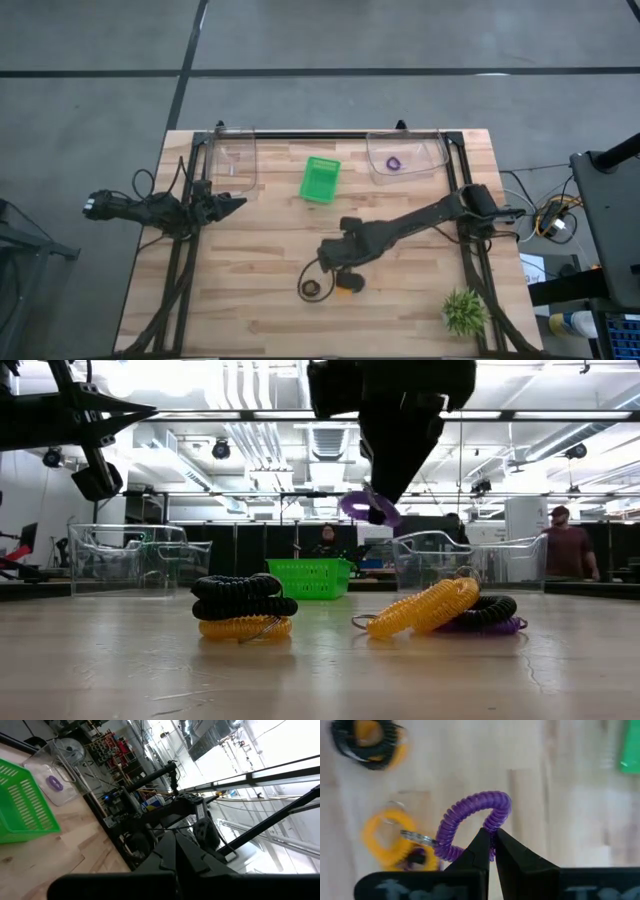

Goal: Sort spring keychains
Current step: Put the purple spring keychain into the right transparent bin

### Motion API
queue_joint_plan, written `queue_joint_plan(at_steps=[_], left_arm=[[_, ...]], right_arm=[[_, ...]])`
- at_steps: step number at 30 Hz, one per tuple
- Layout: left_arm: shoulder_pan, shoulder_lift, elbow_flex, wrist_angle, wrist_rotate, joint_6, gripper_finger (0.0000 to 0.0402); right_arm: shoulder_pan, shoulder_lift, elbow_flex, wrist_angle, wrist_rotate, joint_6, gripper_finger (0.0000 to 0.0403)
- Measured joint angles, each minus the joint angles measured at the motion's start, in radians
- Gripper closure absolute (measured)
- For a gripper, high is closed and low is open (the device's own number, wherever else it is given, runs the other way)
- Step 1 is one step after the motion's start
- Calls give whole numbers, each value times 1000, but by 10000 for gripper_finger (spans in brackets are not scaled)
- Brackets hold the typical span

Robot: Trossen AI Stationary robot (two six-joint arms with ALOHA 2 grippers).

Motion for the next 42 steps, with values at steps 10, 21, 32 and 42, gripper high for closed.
queue_joint_plan(at_steps=[10, 21, 32, 42], left_arm=[[0, 0, 0, 2, 0, -1, 401], [0, 2, 0, 13, 0, -1, 401], [0, 3, 0, 12, 0, -1, 401], [0, 3, 0, 12, 0, -1, 401]], right_arm=[[-128, -136, -91, -18, 61, 68, 391], [-307, -255, -153, -93, 79, 61, 391], [-545, -370, -248, -120, 107, 56, 391], [-789, -428, -293, -117, 108, 9, 391]])
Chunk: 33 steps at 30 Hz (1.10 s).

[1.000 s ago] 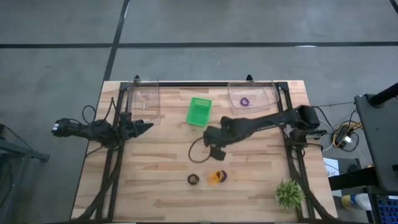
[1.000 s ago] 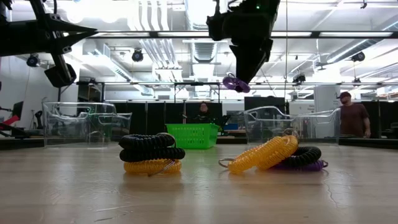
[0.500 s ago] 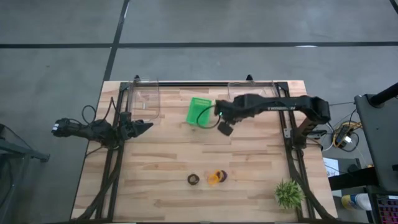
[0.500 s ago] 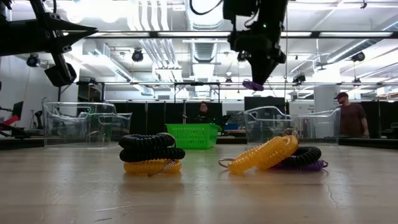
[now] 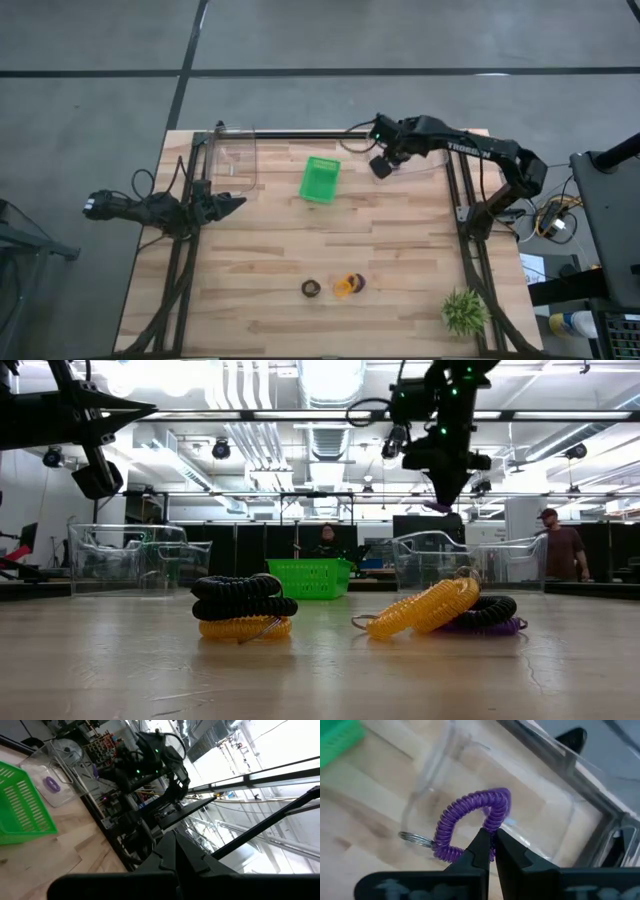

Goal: Sort spring keychains
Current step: Put the purple spring keychain into the right transparent bin, then put the black spring keychain into the green bin

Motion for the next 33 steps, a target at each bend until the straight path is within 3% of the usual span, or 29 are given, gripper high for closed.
queue_joint_plan(at_steps=[8, 14, 23, 27, 33], left_arm=[[0, 0, 0, 0, 0, -31, 401], [0, 0, 0, 1, 0, -61, 401], [0, 0, 0, 42, 0, -115, 401], [0, 0, 0, 43, -7, -140, 401], [0, 7, 20, 43, -7, -155, 388]], right_arm=[[-174, 0, -56, 33, -42, -6, 391], [-279, 0, -122, 126, -142, 3, 391], [-318, 32, -217, 199, -172, 40, 387], [-317, 38, -242, 231, -177, 40, 359], [-317, 38, -249, 238, -192, 42, 284]])
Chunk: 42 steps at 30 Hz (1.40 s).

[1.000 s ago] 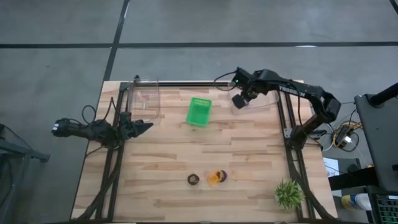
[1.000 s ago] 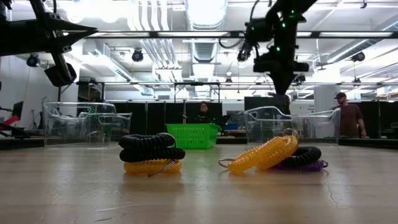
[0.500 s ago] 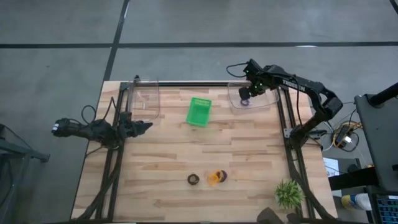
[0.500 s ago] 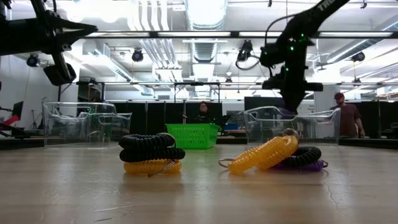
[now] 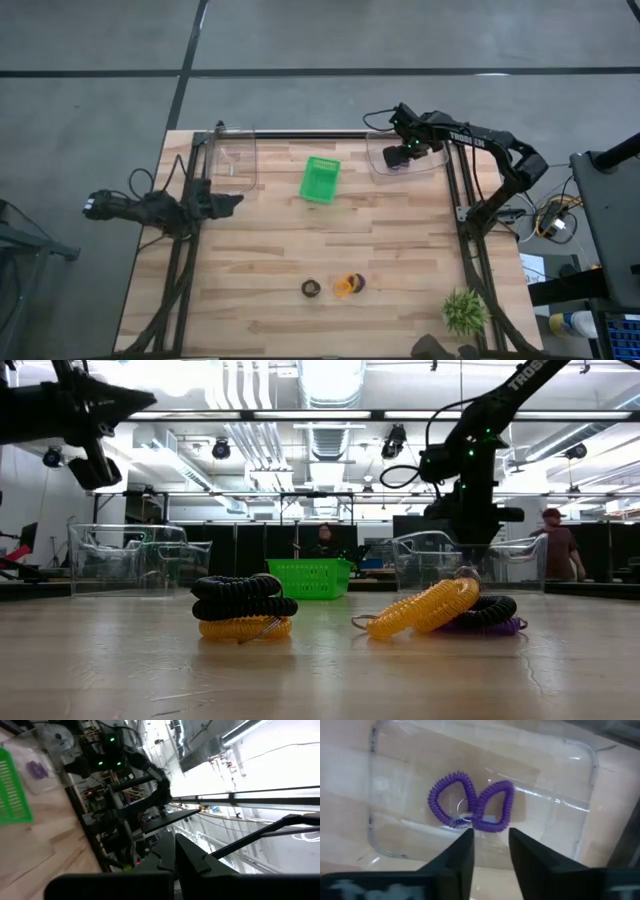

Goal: Sort spring keychains
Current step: Put the black spring keychain into the green bin

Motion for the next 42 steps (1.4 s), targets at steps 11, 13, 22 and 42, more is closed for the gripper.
queue_joint_plan(at_steps=[11, 13, 22, 42], left_arm=[[0, 129, 191, -127, 3, 46, 271], [0, 180, 245, -214, 5, 51, 251], [2, 499, 510, -436, 134, 136, 209], [-8, 1148, 834, -553, 541, 559, 209]], right_arm=[[85, -58, 71, 4, -33, -8, 204], [122, -83, 77, 13, -27, -10, 199], [313, -241, 78, 67, -37, 33, 195], [765, -418, 61, 320, 29, 245, 195]])
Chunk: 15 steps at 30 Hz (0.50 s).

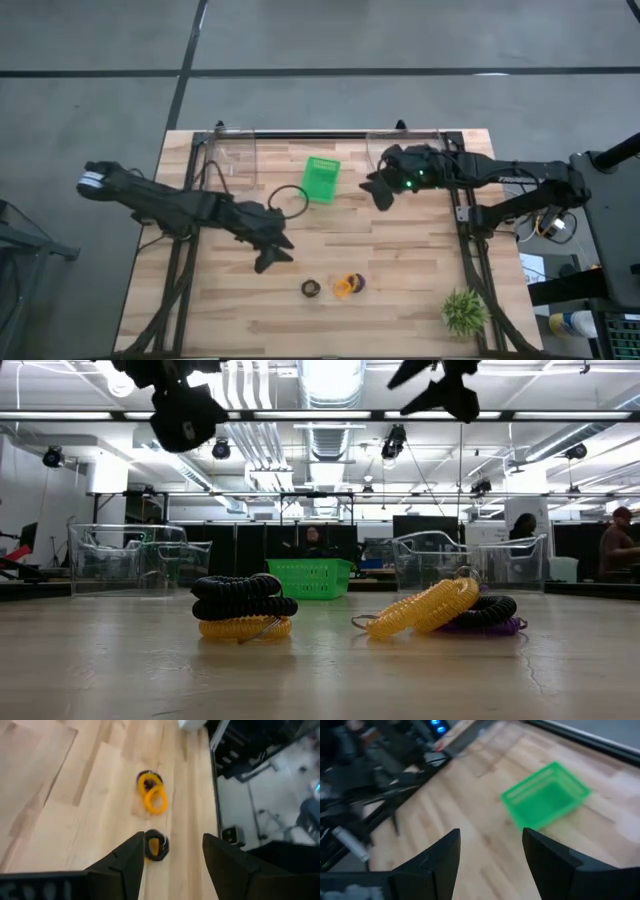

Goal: Sort spring keychains
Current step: Put the black spring keychain into the green bin

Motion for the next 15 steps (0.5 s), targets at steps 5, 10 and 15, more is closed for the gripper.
queue_joint_plan(at_steps=[5, 10, 15], left_arm=[[-21, 103, 17, -7, 19, 102, 209], [-67, 180, 48, 3, 15, 225, 209], [-134, 251, 84, -5, -50, 379, 209]], right_arm=[[95, 0, 0, 46, -1, 1, 195], [149, 1, 0, 55, 0, 12, 195], [167, 1, 0, 57, 5, 9, 199]])
